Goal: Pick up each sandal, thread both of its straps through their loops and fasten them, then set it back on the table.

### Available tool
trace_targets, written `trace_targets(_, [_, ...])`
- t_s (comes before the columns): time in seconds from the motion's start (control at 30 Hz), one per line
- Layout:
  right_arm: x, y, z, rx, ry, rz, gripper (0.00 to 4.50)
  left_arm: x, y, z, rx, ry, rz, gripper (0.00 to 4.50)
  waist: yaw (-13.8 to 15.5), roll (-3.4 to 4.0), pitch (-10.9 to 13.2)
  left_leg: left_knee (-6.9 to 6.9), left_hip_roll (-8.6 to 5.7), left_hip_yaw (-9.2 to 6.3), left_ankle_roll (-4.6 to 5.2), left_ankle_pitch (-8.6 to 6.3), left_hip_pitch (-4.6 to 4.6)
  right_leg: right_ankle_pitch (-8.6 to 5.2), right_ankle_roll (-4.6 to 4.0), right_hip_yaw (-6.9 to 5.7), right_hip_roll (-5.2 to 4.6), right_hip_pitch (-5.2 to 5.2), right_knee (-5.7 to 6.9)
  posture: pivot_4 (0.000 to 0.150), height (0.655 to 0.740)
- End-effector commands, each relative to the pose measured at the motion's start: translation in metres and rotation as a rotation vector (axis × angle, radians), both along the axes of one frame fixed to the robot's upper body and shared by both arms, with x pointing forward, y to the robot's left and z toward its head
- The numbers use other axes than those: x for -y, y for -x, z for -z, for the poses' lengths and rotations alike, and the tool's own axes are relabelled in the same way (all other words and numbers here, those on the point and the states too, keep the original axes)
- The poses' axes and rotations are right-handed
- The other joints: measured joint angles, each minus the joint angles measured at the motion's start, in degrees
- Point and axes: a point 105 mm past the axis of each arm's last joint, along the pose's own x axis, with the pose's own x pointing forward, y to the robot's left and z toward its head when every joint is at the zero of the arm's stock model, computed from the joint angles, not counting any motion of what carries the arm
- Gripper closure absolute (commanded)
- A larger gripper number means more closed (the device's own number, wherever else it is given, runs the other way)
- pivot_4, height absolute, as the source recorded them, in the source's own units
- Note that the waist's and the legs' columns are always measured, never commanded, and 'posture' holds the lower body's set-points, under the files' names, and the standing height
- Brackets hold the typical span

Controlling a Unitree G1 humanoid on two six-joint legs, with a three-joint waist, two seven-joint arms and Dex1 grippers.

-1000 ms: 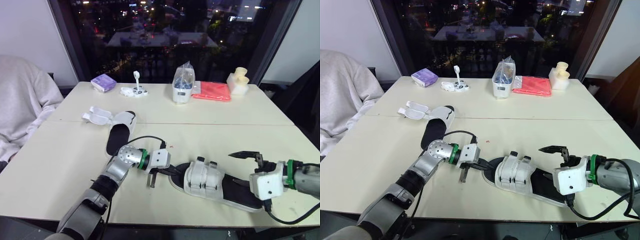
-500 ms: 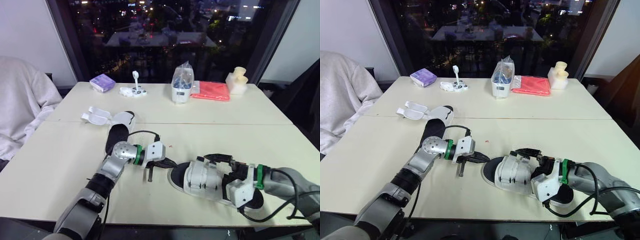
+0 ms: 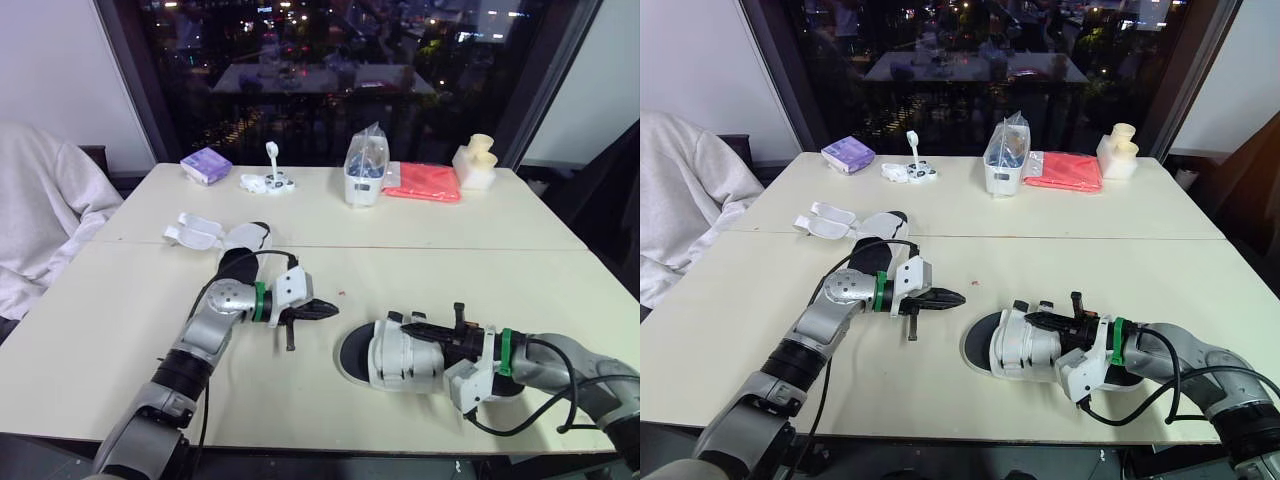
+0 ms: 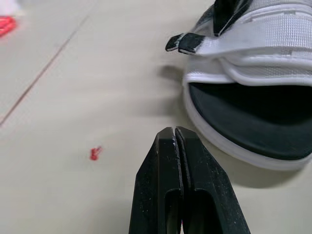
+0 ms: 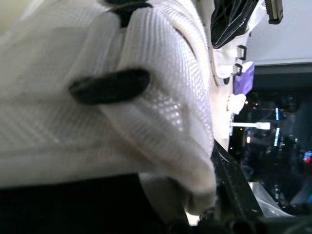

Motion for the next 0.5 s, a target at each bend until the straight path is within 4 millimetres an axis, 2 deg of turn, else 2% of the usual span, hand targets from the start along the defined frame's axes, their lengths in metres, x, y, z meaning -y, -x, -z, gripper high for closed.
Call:
trace_targets(0.03, [0.008, -0.019, -0.031, 0.077, -0.101, 0.109, 4.42, -0.003, -0.002, -0.014, 0.037, 0.045, -0.029, 4.5, 0.0, 0.0, 0.0, 0.0, 0.0, 0.0, 0.0, 0.0, 0.0, 0.0, 0.0, 0.0, 0.0, 0.0, 0.0, 0.15, 0.74])
trace_targets(0.17, [0.021, -0.044, -0.051, 0.079, -0.206, 0.284, 4.42, -0.004, -0.002, -0.016, 0.038, 0.055, -0.044, 4.5, -0.2, 0.02, 0.0, 0.0, 0.01, 0.0, -0.02, 0.01, 0.0, 0.0, 0.0, 0.0, 0.0, -0.01, 0.03, 0.15, 0.74])
trace_targets(0.27, [0.039, -0.076, -0.065, 0.054, -0.309, 0.505, 4.42, -0.003, -0.002, -0.016, 0.039, 0.058, -0.05, 4.5, -0.6, 0.03, 0.0, 0.0, 0.02, 0.0, -0.02, 0.01, 0.0, 0.0, 0.0, 0.0, 0.0, -0.03, 0.05, 0.15, 0.74])
trace_targets(0.4, [0.065, -0.106, -0.069, 0.002, -0.45, 0.769, 4.42, -0.003, -0.003, -0.018, 0.045, 0.061, -0.06, 4.5, -0.5, 0.06, 0.0, -0.02, 0.03, -0.02, -0.03, 0.02, -0.01, 0.0, 0.0, 0.0, 0.0, -0.05, 0.1, 0.15, 0.74])
trace_targets(0.5, [0.088, -0.125, -0.063, 0.001, -0.479, 0.978, 4.42, -0.004, -0.003, -0.019, 0.051, 0.062, -0.068, 4.5, -0.4, 0.08, 0.0, -0.02, 0.02, -0.01, -0.03, 0.02, -0.06, 0.0, -0.01, 0.0, -0.03, -0.1, 0.08, 0.15, 0.74])
